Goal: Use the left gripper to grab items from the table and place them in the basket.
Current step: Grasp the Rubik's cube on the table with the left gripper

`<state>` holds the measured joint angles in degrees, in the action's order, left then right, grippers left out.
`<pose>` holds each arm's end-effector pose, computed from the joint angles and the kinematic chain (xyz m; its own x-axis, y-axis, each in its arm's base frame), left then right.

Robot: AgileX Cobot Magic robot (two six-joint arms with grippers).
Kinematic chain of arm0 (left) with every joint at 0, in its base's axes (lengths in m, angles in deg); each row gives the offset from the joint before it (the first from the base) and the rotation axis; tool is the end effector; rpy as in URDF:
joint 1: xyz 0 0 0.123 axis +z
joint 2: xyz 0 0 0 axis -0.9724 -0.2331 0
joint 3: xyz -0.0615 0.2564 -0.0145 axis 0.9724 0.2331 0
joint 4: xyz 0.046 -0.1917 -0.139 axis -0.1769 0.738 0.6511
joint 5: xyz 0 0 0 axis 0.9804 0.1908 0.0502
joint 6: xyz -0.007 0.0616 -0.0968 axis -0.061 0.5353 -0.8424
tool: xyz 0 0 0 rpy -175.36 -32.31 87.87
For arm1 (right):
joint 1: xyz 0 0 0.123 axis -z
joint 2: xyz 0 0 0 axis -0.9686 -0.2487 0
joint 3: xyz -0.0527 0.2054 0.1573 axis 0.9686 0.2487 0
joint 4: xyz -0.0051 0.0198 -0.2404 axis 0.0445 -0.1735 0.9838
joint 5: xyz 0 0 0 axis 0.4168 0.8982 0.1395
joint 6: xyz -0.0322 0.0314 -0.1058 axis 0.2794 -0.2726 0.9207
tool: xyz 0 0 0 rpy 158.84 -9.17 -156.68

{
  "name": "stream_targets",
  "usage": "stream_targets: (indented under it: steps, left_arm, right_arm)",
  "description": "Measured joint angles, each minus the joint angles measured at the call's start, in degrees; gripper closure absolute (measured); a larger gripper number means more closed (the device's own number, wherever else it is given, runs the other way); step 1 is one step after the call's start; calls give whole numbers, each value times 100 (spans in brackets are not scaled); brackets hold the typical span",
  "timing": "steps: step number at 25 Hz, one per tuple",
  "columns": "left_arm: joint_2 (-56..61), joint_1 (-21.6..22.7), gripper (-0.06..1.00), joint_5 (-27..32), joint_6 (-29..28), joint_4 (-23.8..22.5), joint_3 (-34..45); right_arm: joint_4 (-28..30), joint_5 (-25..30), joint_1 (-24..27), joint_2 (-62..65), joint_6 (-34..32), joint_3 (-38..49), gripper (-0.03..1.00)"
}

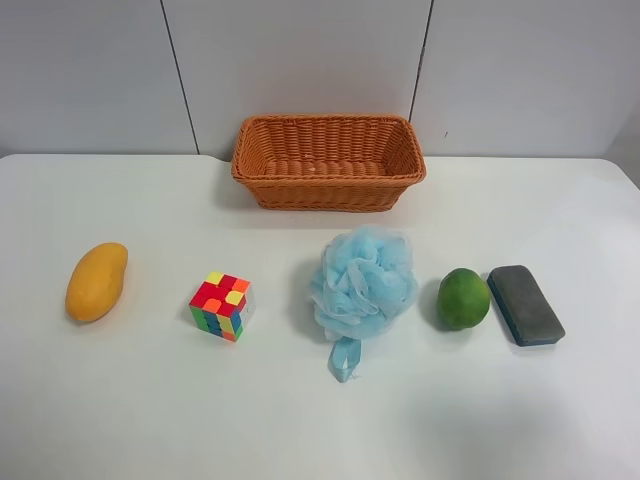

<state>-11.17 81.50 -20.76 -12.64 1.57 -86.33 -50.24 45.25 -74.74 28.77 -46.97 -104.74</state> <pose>0.0257 0.0062 0.2635 -0.4465 -0.0202 -0.8946 -0.1087 0.9936 0.0318 0.0291 -0.0020 0.2570 -0.4553 0.0339 -0.8897 0.0398 0.9991 0.0177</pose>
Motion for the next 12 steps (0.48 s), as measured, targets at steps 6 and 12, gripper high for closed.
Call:
stream_targets:
  steps: [6, 12]
  left_arm:
    - [0, 0, -5, 0, 0, 0, 0]
    - [-12, 0, -5, 0, 0, 7, 0]
  right_arm:
    - [0, 0, 0, 0, 0, 0, -3]
    - [0, 0, 0, 0, 0, 0, -3]
